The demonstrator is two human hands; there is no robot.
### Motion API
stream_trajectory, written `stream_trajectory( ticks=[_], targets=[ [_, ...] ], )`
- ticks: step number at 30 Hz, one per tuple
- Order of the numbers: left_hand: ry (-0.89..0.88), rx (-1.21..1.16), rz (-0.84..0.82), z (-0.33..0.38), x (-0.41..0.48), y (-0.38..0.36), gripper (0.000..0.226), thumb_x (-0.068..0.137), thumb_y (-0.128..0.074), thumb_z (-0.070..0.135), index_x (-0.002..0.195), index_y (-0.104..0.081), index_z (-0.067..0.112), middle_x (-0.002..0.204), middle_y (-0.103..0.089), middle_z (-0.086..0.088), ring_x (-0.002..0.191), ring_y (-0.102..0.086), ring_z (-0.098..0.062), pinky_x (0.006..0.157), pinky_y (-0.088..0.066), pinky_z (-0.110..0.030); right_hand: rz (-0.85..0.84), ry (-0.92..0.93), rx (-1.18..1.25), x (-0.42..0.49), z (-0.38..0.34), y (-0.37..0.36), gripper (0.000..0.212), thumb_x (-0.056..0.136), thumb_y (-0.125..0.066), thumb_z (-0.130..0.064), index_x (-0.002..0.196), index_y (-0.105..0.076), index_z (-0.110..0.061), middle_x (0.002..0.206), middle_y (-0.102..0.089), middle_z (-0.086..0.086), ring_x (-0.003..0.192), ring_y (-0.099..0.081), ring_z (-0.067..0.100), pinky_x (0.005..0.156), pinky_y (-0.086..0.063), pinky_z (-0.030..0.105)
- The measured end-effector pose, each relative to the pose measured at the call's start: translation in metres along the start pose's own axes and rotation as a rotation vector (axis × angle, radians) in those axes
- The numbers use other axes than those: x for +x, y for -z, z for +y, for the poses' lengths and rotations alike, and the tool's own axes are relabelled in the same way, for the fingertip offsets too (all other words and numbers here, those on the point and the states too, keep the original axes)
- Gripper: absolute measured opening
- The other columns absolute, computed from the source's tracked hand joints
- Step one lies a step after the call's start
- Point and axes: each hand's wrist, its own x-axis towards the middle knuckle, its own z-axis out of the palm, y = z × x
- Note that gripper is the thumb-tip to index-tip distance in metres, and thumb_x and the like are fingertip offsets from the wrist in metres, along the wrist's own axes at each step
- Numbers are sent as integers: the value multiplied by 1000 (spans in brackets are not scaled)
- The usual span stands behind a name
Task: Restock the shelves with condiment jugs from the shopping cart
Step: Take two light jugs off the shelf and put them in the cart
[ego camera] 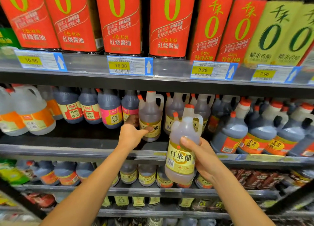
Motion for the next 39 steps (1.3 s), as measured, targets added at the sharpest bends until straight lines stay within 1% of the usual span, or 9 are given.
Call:
stream_trajectory(
  ticks=[3, 6, 12, 19, 23, 27, 32, 35, 39],
  targets=[
    [17, -34, 15, -1, 7, -6, 51, 71, -89, 17, 115, -65, 7, 104, -73, -6, 95, -69, -19, 79, -53, -27, 6, -6, -8, 1, 0, 1, 54, 78, -76, -29, 128, -64, -12, 117, -75, 13, 110, -72, 30, 90, -58, 43],
    [13, -44, 16, -2, 12, -11, 45, 73, -88, 14, 111, -65, 4, 104, -73, -9, 98, -69, -25, 87, -57, -38, 5, -6, -13, 2, 0, 0, 54, 78, -76, -29, 128, -64, -12, 116, -76, 13, 110, -73, 29, 88, -59, 40],
    [25, 15, 49, 1, 19, -22, 49, 75, -86, 20, 117, -64, 7, 113, -72, -10, 104, -68, -27, 93, -55, -45, -4, -14, -10, 2, 0, 2, 55, 78, -76, -28, 128, -63, -10, 115, -76, 14, 108, -73, 29, 82, -61, 36],
    [41, 18, 70, 4, 19, -26, 54, 75, -87, 23, 120, -63, 8, 114, -72, -10, 104, -68, -26, 91, -56, -42, -6, -17, -23, 1, 2, 2, 58, 77, -79, -26, 130, -62, -10, 115, -76, 14, 108, -73, 29, 82, -61, 35],
    [44, 127, 49, 2, 10, -20, 54, 76, -82, 39, 118, -61, 12, 107, -70, -6, 98, -66, -25, 84, -57, -41, 0, -1, -14, 0, 1, 2, 71, 67, -86, -32, 130, -62, -10, 116, -75, 14, 109, -73, 30, 81, -61, 34],
    [-144, 405, -72, 4, -26, -6, 29, 85, -66, 50, 94, -67, 22, 84, -66, 9, 81, -64, -13, 70, -54, -35, 47, 56, -53, -6, -2, 2, 78, 58, -89, -36, 128, -62, -16, 114, -76, 9, 108, -73, 28, 79, -61, 32],
    [-373, 754, -307, -7, -56, -5, 58, 77, -47, 83, 94, -58, 29, 88, -54, 14, 81, -52, -7, 64, -38, -27, 75, 242, -191, -15, -23, 5, 78, 53, -90, -38, 125, -62, -27, 115, -75, -1, 107, -73, 17, 81, -60, 31],
    [-547, 991, -281, -20, -57, -11, 67, 69, -43, 91, 88, -58, 28, 82, -55, 12, 78, -54, -11, 58, -34, -26, 110, 347, -328, -13, -30, 8, 78, 54, -91, -40, 125, -61, -33, 118, -72, -6, 112, -69, 13, 88, -60, 34],
    [-659, 1018, -187, -27, -58, -14, 55, 66, -63, 79, 79, -56, 26, 73, -53, 10, 68, -55, -14, 51, -30, -25, 198, 459, -458, -9, -23, 15, 89, 53, -93, -45, 133, -56, -32, 131, -62, -5, 123, -60, 13, 99, -55, 43]
  ],
)
